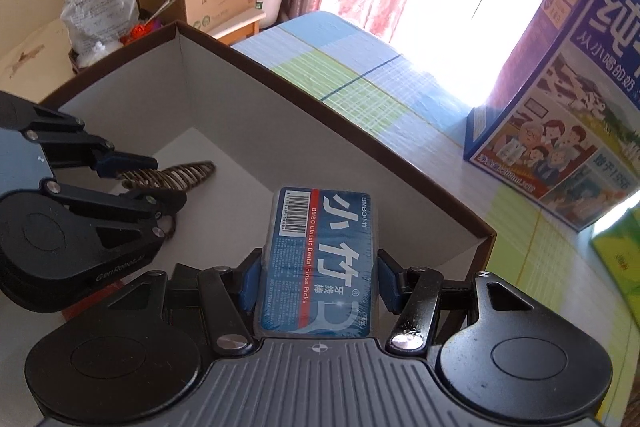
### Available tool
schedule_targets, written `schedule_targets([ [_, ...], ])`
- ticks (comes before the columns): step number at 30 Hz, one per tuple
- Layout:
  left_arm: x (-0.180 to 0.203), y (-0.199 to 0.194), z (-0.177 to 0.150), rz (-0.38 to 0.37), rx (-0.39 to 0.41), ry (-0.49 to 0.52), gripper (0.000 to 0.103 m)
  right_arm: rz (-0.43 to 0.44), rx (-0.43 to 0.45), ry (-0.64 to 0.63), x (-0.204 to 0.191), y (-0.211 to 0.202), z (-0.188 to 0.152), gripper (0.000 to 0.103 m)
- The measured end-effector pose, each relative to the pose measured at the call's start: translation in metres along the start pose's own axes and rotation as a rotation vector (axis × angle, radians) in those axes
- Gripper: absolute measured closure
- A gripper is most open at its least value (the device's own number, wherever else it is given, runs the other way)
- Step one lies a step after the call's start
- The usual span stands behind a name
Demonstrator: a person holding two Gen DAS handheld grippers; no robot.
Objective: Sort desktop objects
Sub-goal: 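Open the left gripper to drop the clip while the right gripper releases the floss pack, then withdraw both open tools up and away from the brown box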
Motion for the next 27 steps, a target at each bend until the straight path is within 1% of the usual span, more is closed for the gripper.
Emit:
schedule_targets([
  [5, 0.001, -0.002, 0.005, 0.014, 0.015, 0.015, 0.074, 0.011, 0.006, -0.013, 0.0, -0.001, -0.001, 0.047],
  [6, 0.001, -0.003, 0.006, 0.008, 0.017, 0.012, 0.071, 0.015, 0.015, -0.01, 0.001, -0.003, -0.001, 0.04],
  [7, 0.001, -0.005, 0.006, 0.002, 0.02, 0.008, 0.068, 0.019, 0.025, -0.007, 0.003, -0.006, -0.001, 0.028],
  [9, 0.001, -0.011, 0.007, -0.009, 0.031, 0.006, 0.065, 0.039, 0.059, -0.011, 0.002, -0.015, -0.001, 0.022],
  [11, 0.002, -0.018, 0.006, -0.019, 0.039, 0.008, 0.064, 0.042, 0.076, -0.008, 0.003, -0.023, -0.002, 0.02],
  [13, 0.003, -0.024, 0.004, -0.028, 0.047, 0.011, 0.059, 0.059, 0.093, 0.001, 0.002, -0.031, -0.004, 0.017],
  [20, 0.008, -0.05, -0.002, -0.047, 0.068, 0.015, 0.049, 0.094, 0.148, 0.012, -0.002, -0.056, -0.012, 0.009],
  [21, 0.009, -0.054, -0.003, -0.043, 0.07, 0.018, 0.044, 0.1, 0.156, 0.016, -0.003, -0.06, -0.013, 0.008],
  [22, 0.008, -0.058, -0.004, -0.03, 0.071, 0.021, 0.036, 0.108, 0.165, 0.021, -0.004, -0.065, -0.013, 0.006],
  [25, 0.006, -0.074, -0.007, -0.007, 0.101, 0.037, 0.027, 0.137, 0.198, 0.043, -0.006, -0.08, -0.016, 0.002],
  [27, 0.005, -0.086, -0.009, -0.005, 0.111, 0.037, 0.022, 0.163, 0.217, 0.075, -0.008, -0.092, -0.019, 0.002],
])
Point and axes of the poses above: each gripper's, at about its wrist camera, not at the fingertips, and y roughly the way its jaws point, x to its right, z to its top, the point moved 10 cm from there along y, roughly the way its jaws point, and after that the axes turned 4 degrees about y, right-handed, at the moved point
